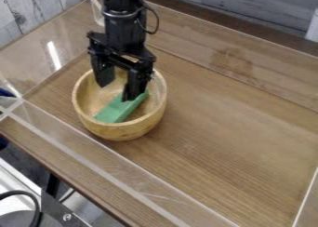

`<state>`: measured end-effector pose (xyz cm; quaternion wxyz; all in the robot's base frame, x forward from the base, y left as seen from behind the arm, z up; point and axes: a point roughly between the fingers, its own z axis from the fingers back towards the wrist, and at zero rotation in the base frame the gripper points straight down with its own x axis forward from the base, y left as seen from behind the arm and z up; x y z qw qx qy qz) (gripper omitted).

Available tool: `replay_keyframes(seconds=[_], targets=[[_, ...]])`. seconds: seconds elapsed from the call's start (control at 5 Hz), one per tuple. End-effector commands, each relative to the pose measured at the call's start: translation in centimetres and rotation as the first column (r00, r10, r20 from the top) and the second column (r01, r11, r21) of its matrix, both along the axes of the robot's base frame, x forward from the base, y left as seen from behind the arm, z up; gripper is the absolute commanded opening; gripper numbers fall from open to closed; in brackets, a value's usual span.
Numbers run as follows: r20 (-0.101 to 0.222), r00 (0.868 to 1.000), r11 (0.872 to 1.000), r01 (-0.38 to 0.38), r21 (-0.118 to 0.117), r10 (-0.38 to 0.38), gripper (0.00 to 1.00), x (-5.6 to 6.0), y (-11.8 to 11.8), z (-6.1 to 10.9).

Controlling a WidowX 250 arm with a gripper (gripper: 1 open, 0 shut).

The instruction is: Remove the green block from inside the brown bowl and put it on the table

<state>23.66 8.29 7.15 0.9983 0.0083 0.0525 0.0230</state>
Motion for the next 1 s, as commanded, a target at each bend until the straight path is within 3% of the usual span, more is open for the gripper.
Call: replay_keyframes(seconds=[0.0,0.8], targets=[[0.028,1.0,1.0,0.009,0.019,-0.009,1.0,0.6,0.1,0.7],[0.051,0.998,0.999,0.028,0.03,-0.029,1.0,0.8,-0.2,2.1]])
